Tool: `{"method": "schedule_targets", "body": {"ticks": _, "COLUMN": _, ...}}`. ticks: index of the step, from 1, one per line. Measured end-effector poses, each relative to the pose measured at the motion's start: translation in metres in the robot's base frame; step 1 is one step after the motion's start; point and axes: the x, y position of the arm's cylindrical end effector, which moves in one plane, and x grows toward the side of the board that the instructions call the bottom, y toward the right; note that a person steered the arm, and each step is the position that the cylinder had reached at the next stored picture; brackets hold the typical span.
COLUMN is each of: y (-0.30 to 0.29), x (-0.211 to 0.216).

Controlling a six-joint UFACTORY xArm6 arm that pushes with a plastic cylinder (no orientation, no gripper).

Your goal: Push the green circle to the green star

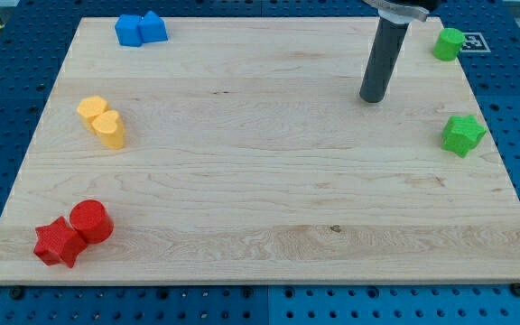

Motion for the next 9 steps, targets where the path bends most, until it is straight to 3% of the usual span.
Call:
{"method": "schedule_targets", "body": {"ticks": 3, "y": 0.035, "x": 0.0}}
{"method": "schedule_targets", "body": {"ticks": 7, "y": 0.19, "x": -0.003}}
{"method": "schedule_targets", "body": {"ticks": 9, "y": 0.194, "x": -0.01}}
